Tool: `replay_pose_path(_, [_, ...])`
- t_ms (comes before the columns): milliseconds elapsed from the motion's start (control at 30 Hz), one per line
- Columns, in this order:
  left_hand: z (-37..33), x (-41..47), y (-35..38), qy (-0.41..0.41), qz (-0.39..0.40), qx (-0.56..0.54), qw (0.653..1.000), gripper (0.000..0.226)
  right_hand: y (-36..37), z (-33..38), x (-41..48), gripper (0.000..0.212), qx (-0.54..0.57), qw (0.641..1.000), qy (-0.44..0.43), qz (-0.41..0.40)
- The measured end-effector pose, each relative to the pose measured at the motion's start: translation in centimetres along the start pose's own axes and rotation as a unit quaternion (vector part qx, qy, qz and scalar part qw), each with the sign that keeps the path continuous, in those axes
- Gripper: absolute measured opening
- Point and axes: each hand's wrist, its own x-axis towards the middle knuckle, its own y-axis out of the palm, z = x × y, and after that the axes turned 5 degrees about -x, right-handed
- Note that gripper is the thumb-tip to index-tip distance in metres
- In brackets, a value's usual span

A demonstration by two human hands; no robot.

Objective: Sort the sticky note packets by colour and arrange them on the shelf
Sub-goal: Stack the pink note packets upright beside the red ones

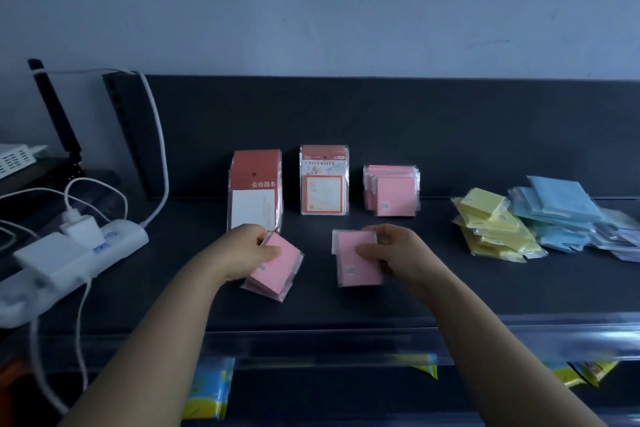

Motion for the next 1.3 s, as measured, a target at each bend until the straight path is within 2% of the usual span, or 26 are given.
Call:
replay_pose_path(100, [0.0,0.0,1.1,-0.011,-0.007,0.058,0.998,0.023,0.8,-0.3,0.2,0.028,0.016,1.0,0.003,-0.01])
replay_pose_path(200, [-0.4,-0.1,1.4,-0.013,-0.012,0.065,0.998,0.018,1.3,-0.7,0.3,0.024,0.051,0.999,0.014,-0.011])
replay_pose_path(367, [-0.5,0.5,2.2,0.019,-0.04,-0.036,0.998,0.029,1.2,-1.0,0.1,0.015,0.106,0.994,0.019,-0.012])
replay_pose_path(533, [-1.6,1.1,3.1,0.074,-0.044,-0.14,0.986,0.033,0.6,-0.9,0.0,0.019,0.126,0.992,0.015,-0.001])
replay_pose_path(633, [-3.0,1.6,3.8,0.108,-0.022,-0.154,0.982,0.039,-0.1,-0.6,-0.1,0.018,0.1,0.995,-0.011,-0.01])
replay_pose_path(800, [-4.9,2.1,5.1,0.121,0.086,-0.176,0.973,0.051,-1.6,-0.3,-0.1,0.021,0.013,0.998,-0.051,-0.026])
replay_pose_path(967, [-6.7,2.5,5.9,0.131,0.141,-0.178,0.965,0.057,-2.8,-0.5,0.3,0.032,-0.064,0.995,-0.071,0.002])
replay_pose_path(1067, [-7.5,2.9,6.4,0.151,0.126,-0.153,0.968,0.07,-3.3,-0.4,0.5,0.046,-0.149,0.987,-0.06,-0.001])
replay_pose_path(1167, [-7.3,3.9,6.7,0.146,0.076,-0.175,0.971,0.077,-4.1,-0.6,0.8,0.054,-0.153,0.987,-0.04,-0.016])
replay_pose_path(1300, [-7.2,4.9,7.5,0.134,0.061,-0.186,0.971,0.051,-5.2,-0.3,0.8,0.049,-0.2,0.979,-0.04,-0.012])
